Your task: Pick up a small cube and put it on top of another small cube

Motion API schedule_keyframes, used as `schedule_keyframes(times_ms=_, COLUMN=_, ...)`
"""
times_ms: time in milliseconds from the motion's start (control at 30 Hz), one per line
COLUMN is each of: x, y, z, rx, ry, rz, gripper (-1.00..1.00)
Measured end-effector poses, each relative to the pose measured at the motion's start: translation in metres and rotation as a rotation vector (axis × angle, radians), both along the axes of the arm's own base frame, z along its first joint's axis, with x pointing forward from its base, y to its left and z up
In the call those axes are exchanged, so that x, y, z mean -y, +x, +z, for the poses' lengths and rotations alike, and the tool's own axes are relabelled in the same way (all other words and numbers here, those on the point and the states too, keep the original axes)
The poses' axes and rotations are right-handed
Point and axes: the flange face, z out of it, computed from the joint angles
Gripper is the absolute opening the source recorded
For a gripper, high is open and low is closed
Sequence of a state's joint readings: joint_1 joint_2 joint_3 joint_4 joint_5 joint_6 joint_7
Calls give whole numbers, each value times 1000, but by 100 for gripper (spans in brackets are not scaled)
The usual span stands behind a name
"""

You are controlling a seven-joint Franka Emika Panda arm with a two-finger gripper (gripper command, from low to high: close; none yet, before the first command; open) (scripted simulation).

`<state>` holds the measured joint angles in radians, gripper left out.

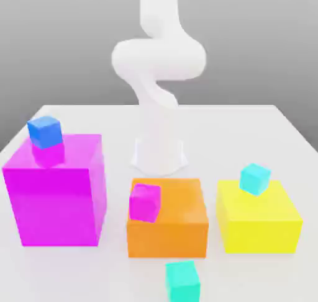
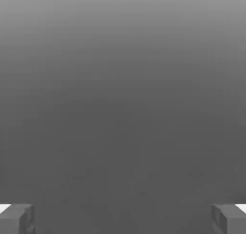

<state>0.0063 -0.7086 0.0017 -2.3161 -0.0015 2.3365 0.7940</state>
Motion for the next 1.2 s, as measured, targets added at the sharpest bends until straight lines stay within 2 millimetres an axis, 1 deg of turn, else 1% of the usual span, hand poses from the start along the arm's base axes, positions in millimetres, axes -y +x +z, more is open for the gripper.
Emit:
schedule_keyframes(times_ms=100, x=-5, y=38, z=-50, rx=-89, ry=-9, rz=16, gripper=0)
schedule_keyframes(times_ms=200, x=-9, y=67, z=-102, rx=-173, ry=-17, rz=32, gripper=0)
schedule_keyframes(times_ms=333, x=-16, y=96, z=-175, rx=-286, ry=-28, rz=54, gripper=0)
schedule_keyframes(times_ms=433, x=-21, y=110, z=-232, rx=-370, ry=-35, rz=71, gripper=0)
schedule_keyframes(times_ms=533, x=-26, y=117, z=-290, rx=-454, ry=-42, rz=89, gripper=0)
schedule_keyframes(times_ms=633, x=-32, y=117, z=-348, rx=-538, ry=-49, rz=110, gripper=0)
schedule_keyframes(times_ms=733, x=-36, y=110, z=-405, rx=-622, ry=-55, rz=128, gripper=0)
schedule_keyframes(times_ms=800, x=-38, y=102, z=-442, rx=-678, ry=-58, rz=140, gripper=0)
schedule_keyframes(times_ms=867, x=-39, y=96, z=-475, rx=-715, ry=-60, rz=148, gripper=0)
schedule_keyframes(times_ms=1000, x=-40, y=94, z=-528, rx=-727, ry=-61, rz=150, gripper=0)
schedule_keyframes(times_ms=1033, x=-40, y=93, z=-536, rx=-727, ry=-61, rz=150, gripper=-100)
schedule_keyframes(times_ms=1200, x=-40, y=93, z=-536, rx=-727, ry=-61, rz=151, gripper=-100)
